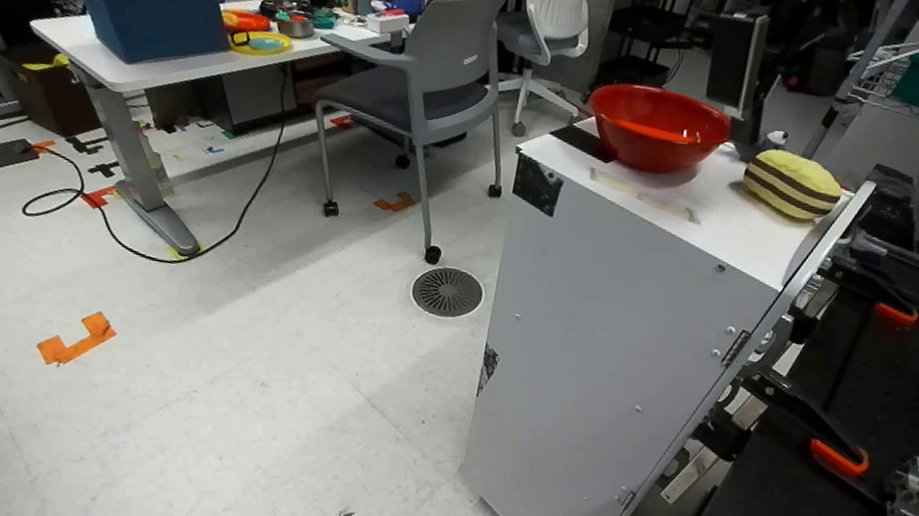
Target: Put the yellow object inside the red bowl
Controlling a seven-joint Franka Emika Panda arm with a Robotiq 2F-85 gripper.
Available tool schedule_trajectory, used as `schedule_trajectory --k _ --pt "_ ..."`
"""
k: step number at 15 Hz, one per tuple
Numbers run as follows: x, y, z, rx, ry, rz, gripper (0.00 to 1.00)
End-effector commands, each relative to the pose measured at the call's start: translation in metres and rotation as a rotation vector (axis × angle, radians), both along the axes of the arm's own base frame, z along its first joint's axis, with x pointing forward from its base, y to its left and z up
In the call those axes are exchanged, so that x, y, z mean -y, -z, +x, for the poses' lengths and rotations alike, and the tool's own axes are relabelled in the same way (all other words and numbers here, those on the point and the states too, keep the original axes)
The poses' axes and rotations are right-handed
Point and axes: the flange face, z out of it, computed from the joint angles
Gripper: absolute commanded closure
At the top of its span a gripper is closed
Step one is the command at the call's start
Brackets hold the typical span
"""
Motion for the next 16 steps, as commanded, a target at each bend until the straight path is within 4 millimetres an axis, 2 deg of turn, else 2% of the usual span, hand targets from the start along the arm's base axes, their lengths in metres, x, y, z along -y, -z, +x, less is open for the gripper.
schedule_trajectory --k 1,7,12,16 --pt "0.000 -0.011 -0.023 0.042 0.064 -0.029 0.00" --pt "0.035 -0.010 -0.034 0.064 0.025 -0.080 0.00" --pt "0.066 -0.005 -0.032 0.107 -0.019 -0.114 0.00" --pt "0.078 0.000 -0.027 0.138 -0.043 -0.145 0.00"
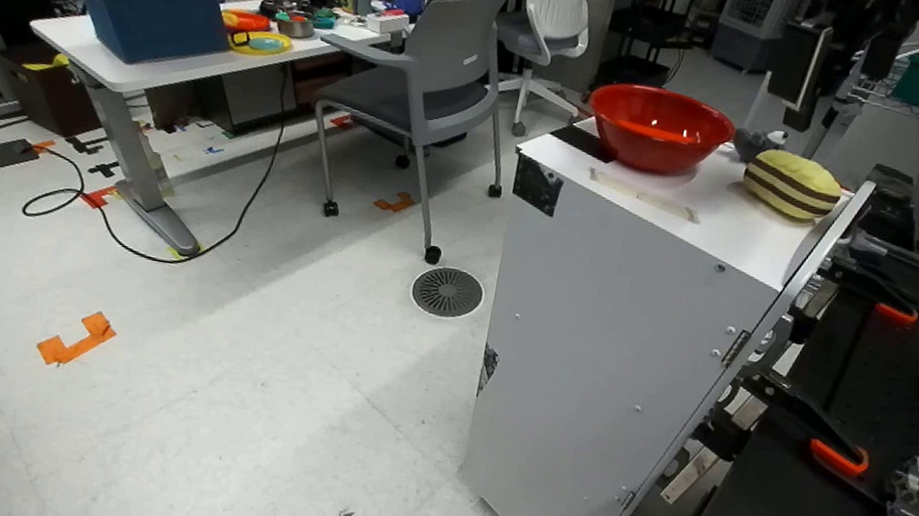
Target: Put the yellow object inside the red bowl
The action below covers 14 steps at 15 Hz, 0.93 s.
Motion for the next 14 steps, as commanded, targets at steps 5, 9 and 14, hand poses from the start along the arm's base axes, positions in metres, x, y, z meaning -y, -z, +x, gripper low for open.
schedule_trajectory --k 5,9,14 --pt "0.009 0.001 0.013 0.019 -0.092 -0.037 0.00" --pt "-0.013 0.004 0.035 0.009 -0.232 -0.004 0.00" --pt "-0.020 0.007 0.053 0.050 -0.302 0.069 0.00"
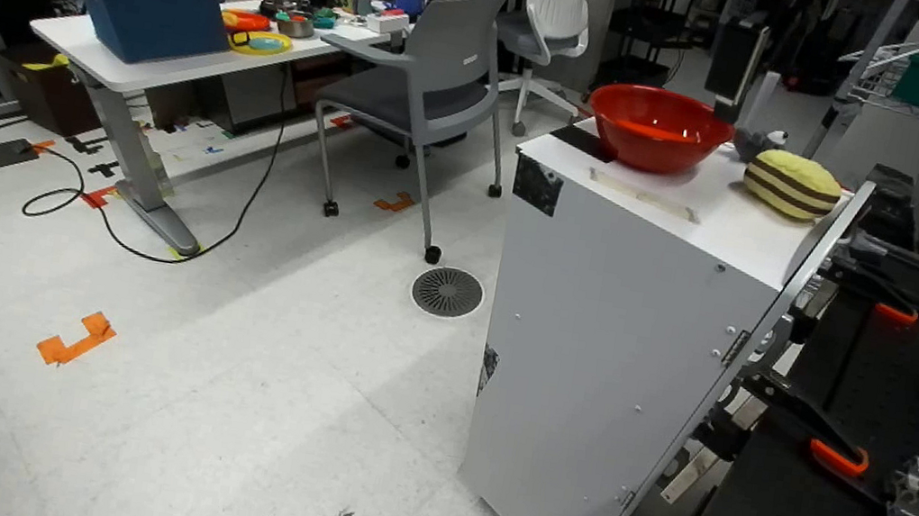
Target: Put the yellow object inside the red bowl
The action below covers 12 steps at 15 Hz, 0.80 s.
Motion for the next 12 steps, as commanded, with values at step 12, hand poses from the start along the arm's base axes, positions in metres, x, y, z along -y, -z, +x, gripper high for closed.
schedule_trajectory --k 12 --pt "0.022 -0.004 0.008 0.087 -0.083 0.233 0.00"
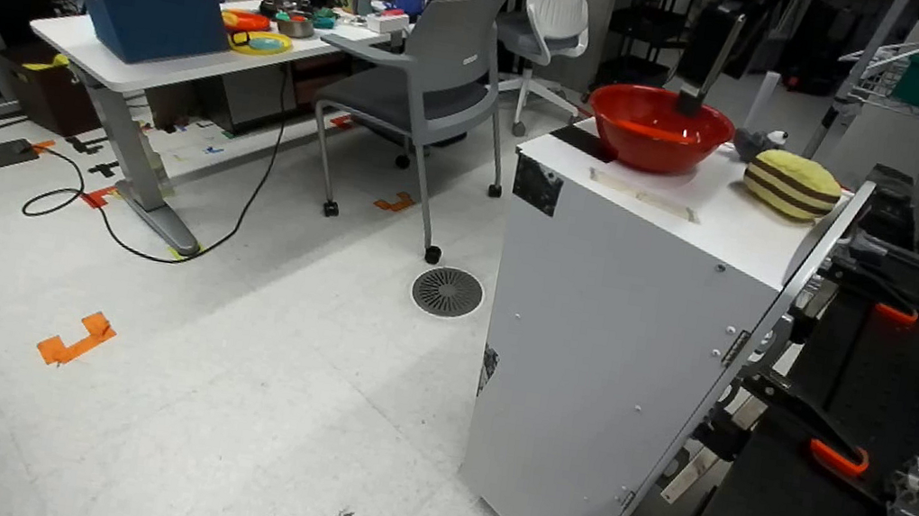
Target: Put the yellow object inside the red bowl
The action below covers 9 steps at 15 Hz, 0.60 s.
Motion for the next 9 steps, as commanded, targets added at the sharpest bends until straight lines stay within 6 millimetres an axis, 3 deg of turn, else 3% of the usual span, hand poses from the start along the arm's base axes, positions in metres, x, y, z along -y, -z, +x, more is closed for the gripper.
schedule_trajectory --k 1,9 --pt "0.012 -0.006 -0.008 -0.010 0.015 0.071 0.00" --pt "0.013 -0.018 -0.035 -0.076 0.120 0.093 0.00"
